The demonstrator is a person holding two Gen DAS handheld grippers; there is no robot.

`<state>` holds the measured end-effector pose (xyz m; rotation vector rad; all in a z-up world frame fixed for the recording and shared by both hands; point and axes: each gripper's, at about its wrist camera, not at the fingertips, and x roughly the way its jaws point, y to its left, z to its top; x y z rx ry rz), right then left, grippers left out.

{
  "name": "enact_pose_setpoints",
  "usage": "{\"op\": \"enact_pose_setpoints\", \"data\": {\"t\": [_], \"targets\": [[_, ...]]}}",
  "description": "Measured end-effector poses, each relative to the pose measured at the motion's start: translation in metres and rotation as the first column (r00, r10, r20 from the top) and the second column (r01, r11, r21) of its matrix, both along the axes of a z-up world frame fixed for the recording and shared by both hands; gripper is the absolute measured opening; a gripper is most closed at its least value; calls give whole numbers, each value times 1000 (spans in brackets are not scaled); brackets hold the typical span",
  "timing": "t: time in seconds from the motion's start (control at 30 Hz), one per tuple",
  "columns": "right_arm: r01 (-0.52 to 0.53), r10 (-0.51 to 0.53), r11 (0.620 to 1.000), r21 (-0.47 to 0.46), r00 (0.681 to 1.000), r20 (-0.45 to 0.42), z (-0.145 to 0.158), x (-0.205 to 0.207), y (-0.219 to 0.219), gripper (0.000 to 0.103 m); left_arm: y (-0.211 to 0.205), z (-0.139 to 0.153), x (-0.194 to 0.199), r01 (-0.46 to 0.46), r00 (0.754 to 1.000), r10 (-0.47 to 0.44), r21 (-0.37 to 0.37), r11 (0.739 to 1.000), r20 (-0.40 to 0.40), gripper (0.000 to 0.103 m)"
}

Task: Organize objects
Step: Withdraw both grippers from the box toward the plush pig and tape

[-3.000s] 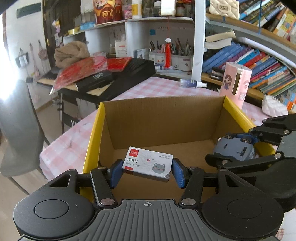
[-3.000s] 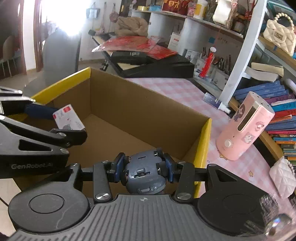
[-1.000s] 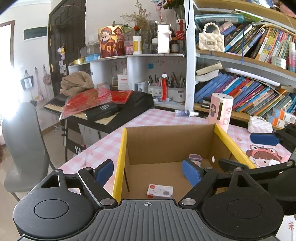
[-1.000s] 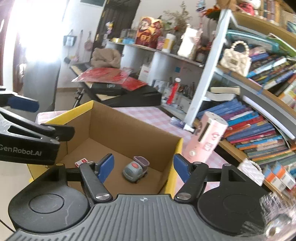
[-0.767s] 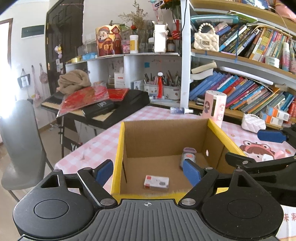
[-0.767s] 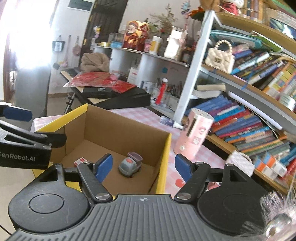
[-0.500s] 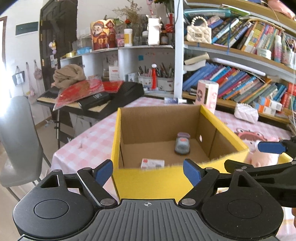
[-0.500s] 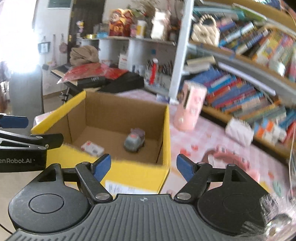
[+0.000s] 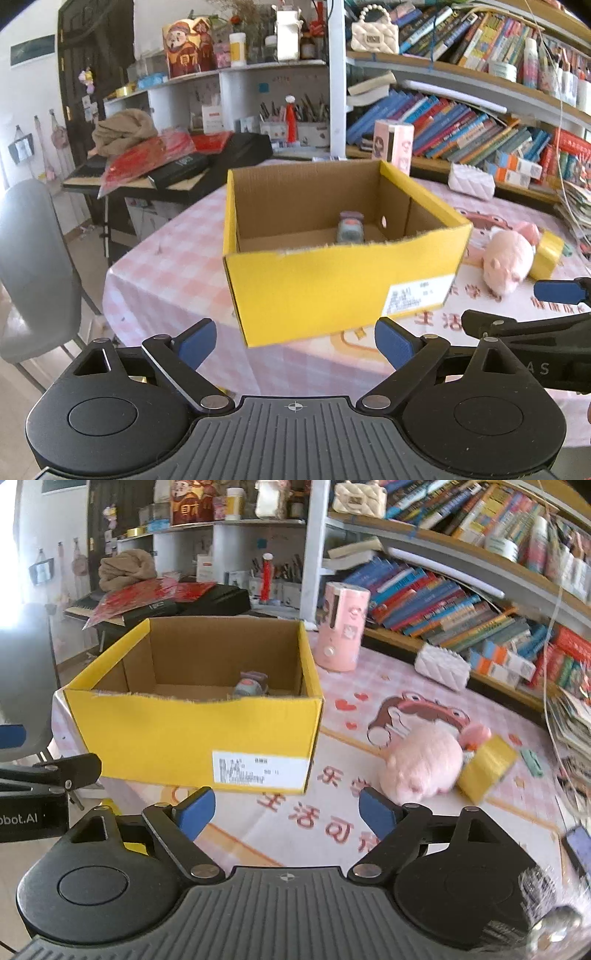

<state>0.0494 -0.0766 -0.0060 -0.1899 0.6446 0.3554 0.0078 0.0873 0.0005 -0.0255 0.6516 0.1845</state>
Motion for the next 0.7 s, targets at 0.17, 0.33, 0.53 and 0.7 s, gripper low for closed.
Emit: {"op": "enact_pose_setpoints", "data": {"t": [0.17,0.33,0.53,0.7], "targets": [[43,-43,999,11,999,-13,-2,-16,-8,87,-4,-4,-9,33,999,-33,-5,999,-20,96],[88,-88,996,8,996,-29,-5,-29,-16,88,-12,-8,-17,76,996,-77,-9,997,-36,96],[156,-156,988,-1,987,-42,-10,-44,-31,88,-24,-13,-22,138,989,-139,-22,990,-55,96],[223,-223,975,-7,974,-47,-12,-55,-48,88,-40,-16,-22,213,975,-215,-31,977,-59,96]]}}
